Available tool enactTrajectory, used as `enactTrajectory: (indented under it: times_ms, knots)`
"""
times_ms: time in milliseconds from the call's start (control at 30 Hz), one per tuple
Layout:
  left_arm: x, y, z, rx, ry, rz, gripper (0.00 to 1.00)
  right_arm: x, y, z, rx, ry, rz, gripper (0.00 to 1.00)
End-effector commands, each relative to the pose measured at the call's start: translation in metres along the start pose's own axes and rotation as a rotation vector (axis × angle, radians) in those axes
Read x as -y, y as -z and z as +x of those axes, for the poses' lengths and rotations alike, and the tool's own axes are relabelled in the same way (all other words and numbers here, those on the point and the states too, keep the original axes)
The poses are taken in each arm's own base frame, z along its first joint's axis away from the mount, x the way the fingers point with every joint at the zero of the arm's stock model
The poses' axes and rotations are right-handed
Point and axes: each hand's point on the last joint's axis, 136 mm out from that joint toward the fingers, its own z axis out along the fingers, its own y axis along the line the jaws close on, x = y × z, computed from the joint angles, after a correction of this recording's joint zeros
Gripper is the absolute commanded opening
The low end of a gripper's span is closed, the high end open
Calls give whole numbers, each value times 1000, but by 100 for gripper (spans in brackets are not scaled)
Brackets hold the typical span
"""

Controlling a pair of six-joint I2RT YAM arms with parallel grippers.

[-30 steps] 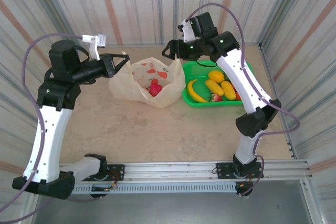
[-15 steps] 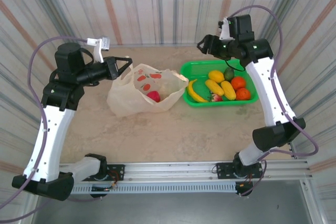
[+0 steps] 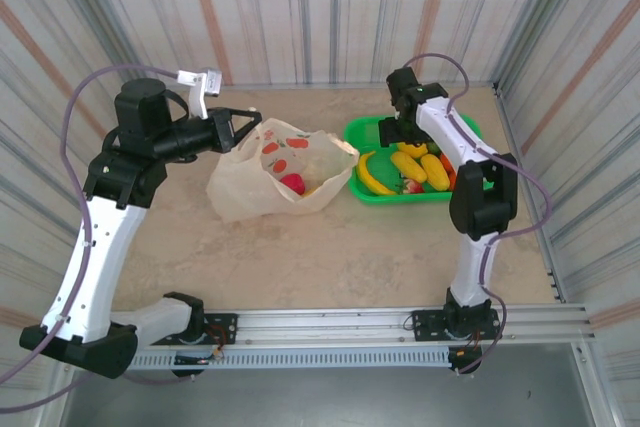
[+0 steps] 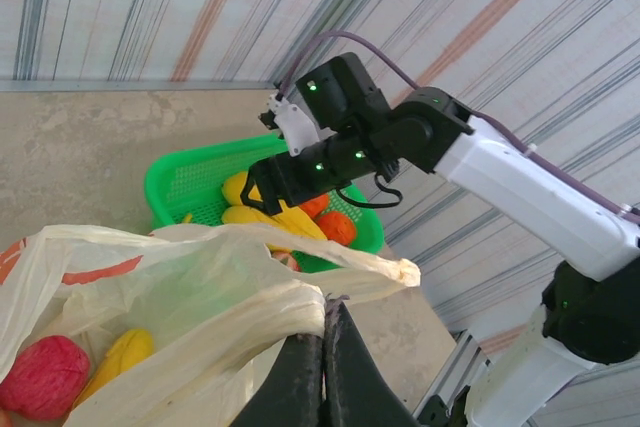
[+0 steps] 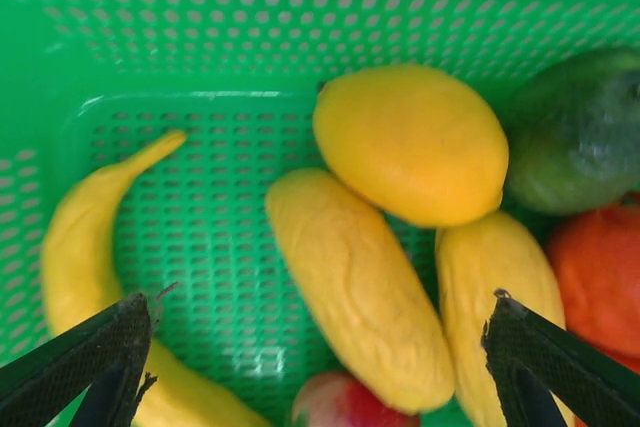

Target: Place the fake fruits into the plastic bag and tie a complex knot

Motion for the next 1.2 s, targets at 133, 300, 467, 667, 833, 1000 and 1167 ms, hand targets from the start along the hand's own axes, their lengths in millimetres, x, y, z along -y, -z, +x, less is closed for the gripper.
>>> enactTrajectory:
  times_ms: [133,300,467,667,833,1000,1167]
  knots:
    - [6,4,-4,7,-34,8,0,14,-48,-14,-52,65,82,97]
    - [7,2,-2,-1,-33,18,0,20,-68,-15,-66,86,133,100]
    - [7,2,-1,-3,-34,19,0,11,-90,-1,-116,87,107,99]
    - [5,3,1,-3,-37,11,0,0,-101,9,-115,69,50,87]
    - [6,3,2,-3,-40,11,0,-7,-87,2,-61,40,-4,59]
    - [5,4,1,-1,-48,3,0,-4,-65,-5,-17,34,-6,53]
    - [6,7,-1,5,-61,-8,0,1,-22,-12,60,25,-9,49]
